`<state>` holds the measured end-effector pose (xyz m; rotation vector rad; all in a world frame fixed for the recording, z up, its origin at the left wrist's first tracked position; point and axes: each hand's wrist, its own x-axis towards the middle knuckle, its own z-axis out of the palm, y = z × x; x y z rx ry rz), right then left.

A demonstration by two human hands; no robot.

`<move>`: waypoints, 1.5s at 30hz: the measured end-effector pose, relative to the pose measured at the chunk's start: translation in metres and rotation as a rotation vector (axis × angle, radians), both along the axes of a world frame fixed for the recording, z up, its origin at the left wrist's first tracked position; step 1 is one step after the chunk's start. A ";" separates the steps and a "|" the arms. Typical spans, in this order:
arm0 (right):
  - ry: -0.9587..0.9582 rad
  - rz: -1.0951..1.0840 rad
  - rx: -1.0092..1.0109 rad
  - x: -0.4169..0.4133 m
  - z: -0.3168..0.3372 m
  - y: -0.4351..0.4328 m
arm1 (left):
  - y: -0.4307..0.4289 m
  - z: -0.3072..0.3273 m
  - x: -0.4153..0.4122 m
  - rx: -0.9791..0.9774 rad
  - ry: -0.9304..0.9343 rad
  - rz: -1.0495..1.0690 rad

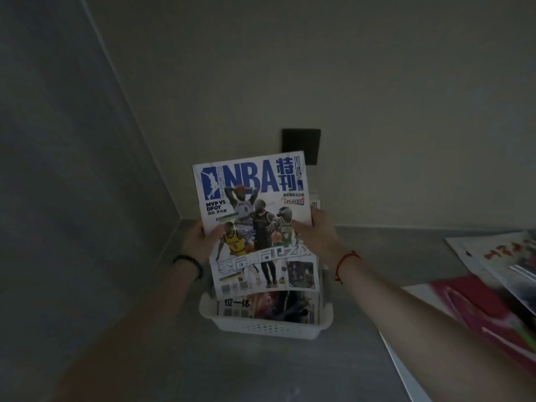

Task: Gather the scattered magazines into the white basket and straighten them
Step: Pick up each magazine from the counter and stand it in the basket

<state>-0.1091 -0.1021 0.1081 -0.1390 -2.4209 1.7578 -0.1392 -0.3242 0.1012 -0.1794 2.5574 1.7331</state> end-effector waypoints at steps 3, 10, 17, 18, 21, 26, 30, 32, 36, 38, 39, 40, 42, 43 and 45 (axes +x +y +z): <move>-0.095 -0.051 0.040 -0.002 -0.014 -0.003 | -0.006 -0.010 -0.009 -0.069 -0.017 -0.037; -0.143 -0.110 0.087 0.020 -0.055 0.006 | 0.002 -0.046 -0.006 -0.234 -0.087 -0.091; -0.192 -0.188 0.243 0.025 -0.066 0.010 | 0.001 -0.051 0.000 -0.342 -0.042 -0.038; -0.194 -0.179 0.281 0.027 -0.068 0.012 | 0.001 -0.049 0.002 -0.352 -0.020 -0.027; -0.172 -0.204 0.338 0.033 -0.067 0.025 | 0.008 -0.042 0.009 -0.447 0.125 -0.048; -0.115 -0.323 0.257 0.052 -0.055 0.082 | 0.062 -0.030 0.039 -0.295 0.435 -0.180; -0.135 -0.405 0.181 0.090 -0.052 0.150 | 0.136 -0.037 0.076 -0.156 0.500 -0.380; -0.178 -0.448 0.137 0.117 -0.056 0.186 | 0.174 -0.050 0.098 -0.129 0.442 -0.444; -0.304 -0.524 0.051 0.179 -0.068 0.246 | 0.234 -0.082 0.134 -0.140 0.046 -0.581; -0.371 -0.484 0.061 0.207 -0.076 0.265 | 0.252 -0.100 0.150 -0.093 -0.189 -0.527; -0.372 -0.477 0.094 0.221 -0.081 0.271 | 0.260 -0.109 0.160 -0.021 -0.311 -0.454; -0.374 -0.481 0.127 0.234 -0.088 0.278 | 0.267 -0.117 0.172 0.061 -0.418 -0.372; -0.402 -0.453 0.157 0.257 -0.103 0.286 | 0.283 -0.130 0.196 0.167 -0.546 -0.220; -0.421 -0.424 0.198 0.266 -0.109 0.288 | 0.291 -0.135 0.207 0.187 -0.575 -0.155; -0.470 -0.404 0.277 0.275 -0.121 0.292 | 0.302 -0.138 0.221 0.166 -0.576 -0.043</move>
